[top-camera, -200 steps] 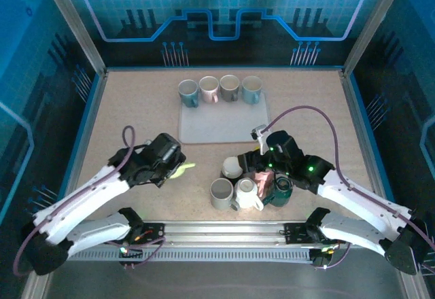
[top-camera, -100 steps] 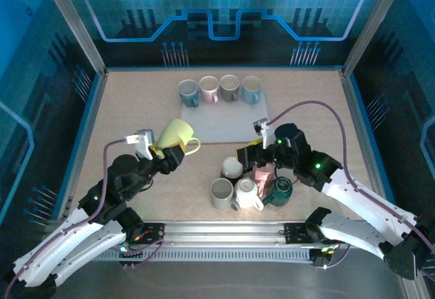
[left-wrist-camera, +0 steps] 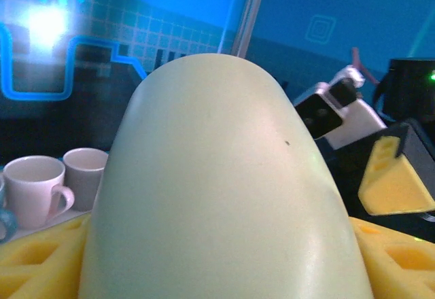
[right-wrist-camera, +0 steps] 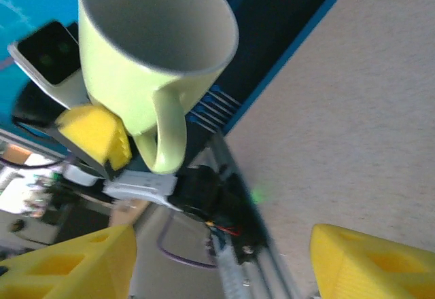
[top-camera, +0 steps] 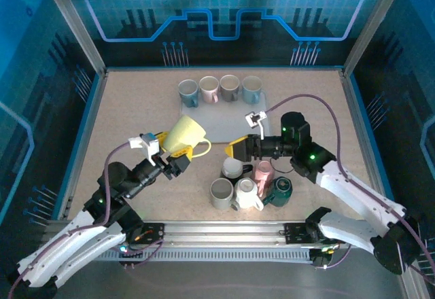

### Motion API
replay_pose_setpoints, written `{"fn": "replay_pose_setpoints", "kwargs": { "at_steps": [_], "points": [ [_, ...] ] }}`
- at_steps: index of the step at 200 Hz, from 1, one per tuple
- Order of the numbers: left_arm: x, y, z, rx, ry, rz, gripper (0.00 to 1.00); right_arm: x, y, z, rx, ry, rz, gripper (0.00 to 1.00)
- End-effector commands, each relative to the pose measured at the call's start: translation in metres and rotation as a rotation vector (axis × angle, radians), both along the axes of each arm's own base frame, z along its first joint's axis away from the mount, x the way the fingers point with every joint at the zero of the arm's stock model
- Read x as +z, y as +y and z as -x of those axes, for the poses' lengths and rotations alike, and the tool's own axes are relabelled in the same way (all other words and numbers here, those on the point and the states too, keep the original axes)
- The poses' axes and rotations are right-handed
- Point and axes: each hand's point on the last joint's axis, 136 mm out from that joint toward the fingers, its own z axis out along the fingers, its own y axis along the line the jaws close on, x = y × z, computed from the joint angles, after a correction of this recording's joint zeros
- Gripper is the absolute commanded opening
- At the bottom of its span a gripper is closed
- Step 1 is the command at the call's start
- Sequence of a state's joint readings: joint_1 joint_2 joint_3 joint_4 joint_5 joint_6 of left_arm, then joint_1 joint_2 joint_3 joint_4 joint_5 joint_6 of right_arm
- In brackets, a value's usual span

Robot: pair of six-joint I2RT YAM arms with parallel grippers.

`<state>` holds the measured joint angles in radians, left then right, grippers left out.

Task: Turn the mug right side up

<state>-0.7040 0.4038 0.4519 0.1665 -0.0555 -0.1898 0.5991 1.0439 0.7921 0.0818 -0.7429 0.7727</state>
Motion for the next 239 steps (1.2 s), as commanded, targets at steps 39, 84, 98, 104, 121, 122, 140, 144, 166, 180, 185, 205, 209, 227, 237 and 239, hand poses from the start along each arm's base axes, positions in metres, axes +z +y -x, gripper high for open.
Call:
{"fn": "replay_pose_setpoints", "kwargs": {
  "at_steps": [39,84,98,104,121,122,140,144,166,180,185,205,209,227,237,239],
  "points": [
    [0.039,-0.003,0.016,-0.072,-0.142,0.098,0.23,0.032,0.031,0.008,0.126,-0.005,-0.136,0.75],
    [0.039,-0.003,0.016,-0.071,-0.143,0.091,0.23,0.025,0.052,0.014,0.175,0.018,-0.129,0.68],
    [0.039,-0.004,0.017,-0.076,-0.144,0.088,0.23,0.023,0.057,0.015,0.183,0.024,-0.127,0.65],
    [0.039,-0.004,0.017,-0.081,-0.143,0.086,0.23,0.023,0.058,0.015,0.183,0.027,-0.127,0.63],
    [0.036,-0.007,0.017,-0.094,-0.133,0.077,0.23,0.024,0.060,0.012,0.175,0.037,-0.136,0.57],
    [0.037,-0.007,0.017,-0.094,-0.133,0.078,0.23,0.024,0.060,0.012,0.173,0.039,-0.137,0.57],
    [0.033,-0.010,0.017,-0.108,-0.125,0.065,0.23,0.027,0.062,0.009,0.168,0.053,-0.157,0.49],
    [0.032,-0.011,0.017,-0.111,-0.121,0.061,0.23,0.028,0.063,0.008,0.169,0.059,-0.163,0.48],
    [0.025,-0.014,0.014,-0.116,-0.093,0.039,0.26,0.033,0.066,0.007,0.181,0.075,-0.193,0.32],
    [0.021,-0.016,0.014,-0.119,-0.081,0.034,0.30,0.034,0.065,0.006,0.175,0.076,-0.195,0.18],
    [0.021,-0.016,0.014,-0.123,-0.077,0.034,0.32,0.035,0.064,0.005,0.166,0.073,-0.193,0.13],
    [0.018,-0.015,0.014,-0.120,-0.051,0.026,0.57,0.029,0.056,-0.003,0.105,0.064,-0.155,0.00],
    [0.017,-0.013,0.014,-0.114,-0.044,0.025,0.62,0.027,0.054,-0.004,0.093,0.063,-0.143,0.00],
    [0.018,-0.001,0.013,-0.059,-0.026,0.044,0.87,0.021,0.042,-0.011,0.030,0.039,-0.105,0.00],
    [0.017,0.009,0.011,-0.007,-0.007,0.047,0.99,0.017,0.035,-0.015,-0.007,0.023,-0.077,0.00],
    [0.016,0.011,0.010,0.004,0.000,0.045,0.99,0.017,0.033,-0.016,-0.015,0.015,-0.075,0.00]
  ]
}}
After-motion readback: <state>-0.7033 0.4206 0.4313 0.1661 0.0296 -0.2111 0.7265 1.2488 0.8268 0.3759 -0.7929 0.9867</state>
